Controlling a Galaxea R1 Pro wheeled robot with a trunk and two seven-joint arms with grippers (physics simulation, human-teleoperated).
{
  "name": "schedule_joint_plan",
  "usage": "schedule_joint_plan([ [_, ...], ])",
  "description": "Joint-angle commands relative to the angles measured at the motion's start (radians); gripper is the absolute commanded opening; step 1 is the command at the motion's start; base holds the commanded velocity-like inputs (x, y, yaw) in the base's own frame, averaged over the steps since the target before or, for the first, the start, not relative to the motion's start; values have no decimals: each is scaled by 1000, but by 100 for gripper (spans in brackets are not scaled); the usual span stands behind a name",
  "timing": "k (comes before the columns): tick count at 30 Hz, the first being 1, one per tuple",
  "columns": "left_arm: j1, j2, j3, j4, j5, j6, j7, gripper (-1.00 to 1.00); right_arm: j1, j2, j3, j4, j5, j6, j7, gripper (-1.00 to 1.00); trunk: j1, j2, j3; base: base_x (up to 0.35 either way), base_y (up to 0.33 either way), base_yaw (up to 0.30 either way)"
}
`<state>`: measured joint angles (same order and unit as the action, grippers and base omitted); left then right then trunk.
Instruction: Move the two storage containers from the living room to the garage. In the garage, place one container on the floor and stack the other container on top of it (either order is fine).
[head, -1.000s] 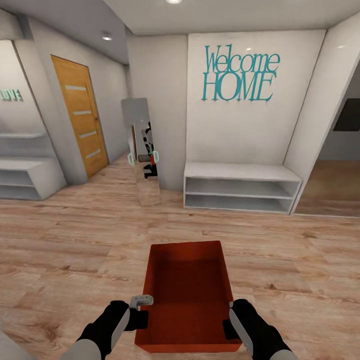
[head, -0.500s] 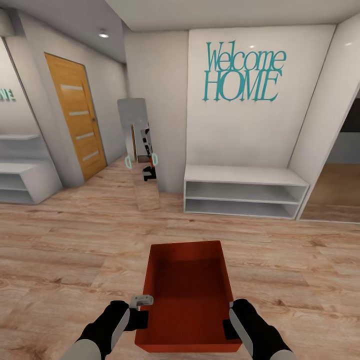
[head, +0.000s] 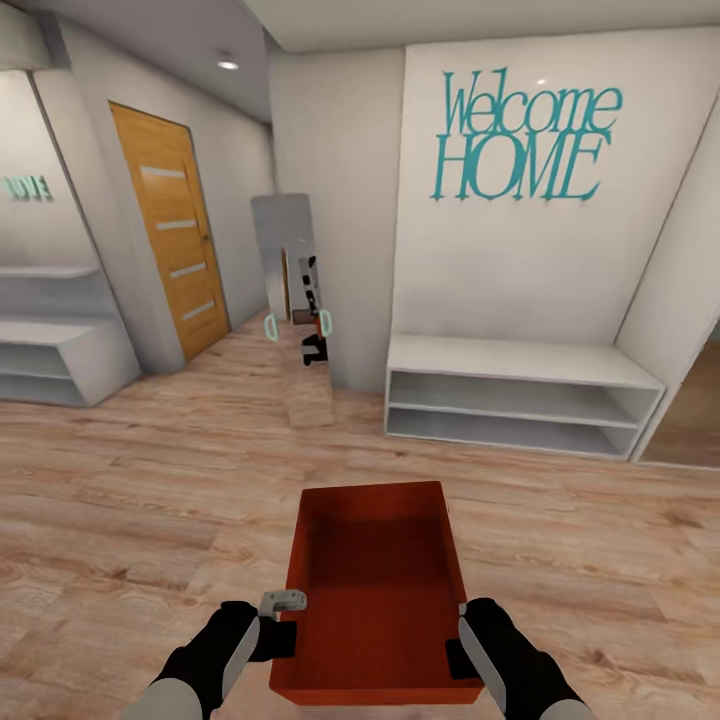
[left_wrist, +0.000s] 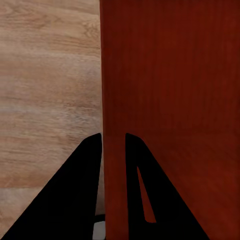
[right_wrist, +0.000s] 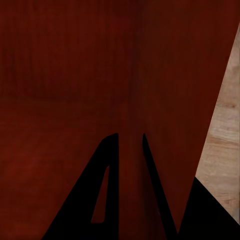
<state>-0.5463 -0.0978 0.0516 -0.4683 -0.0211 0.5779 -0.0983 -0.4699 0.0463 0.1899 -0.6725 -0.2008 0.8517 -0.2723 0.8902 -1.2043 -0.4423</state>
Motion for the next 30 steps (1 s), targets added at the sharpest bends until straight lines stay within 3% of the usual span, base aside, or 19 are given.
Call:
schedule_joint_plan([
  [1, 0, -2, 2, 0, 16, 7, -3, -100, -1, 13, 2, -2, -66, -10, -4, -100, 1, -1, -2, 324, 0, 258],
  [11, 0, -2, 2, 0, 16, 7, -3, -100, -1, 13, 2, -2, -66, -10, -4, -100, 1, -1, -8, 321, 0, 264],
  [21, 0, -2, 2, 0, 17, 7, -3, -100, -1, 13, 2, -2, -66, -10, -4, -100, 1, -1, -15, 66, 2, 265],
  [30, -1, -2, 2, 0, 18, 7, -3, -100, -1, 14, 2, -1, -66, -10, -4, -100, 1, -1, -21, 281, 96, 245],
])
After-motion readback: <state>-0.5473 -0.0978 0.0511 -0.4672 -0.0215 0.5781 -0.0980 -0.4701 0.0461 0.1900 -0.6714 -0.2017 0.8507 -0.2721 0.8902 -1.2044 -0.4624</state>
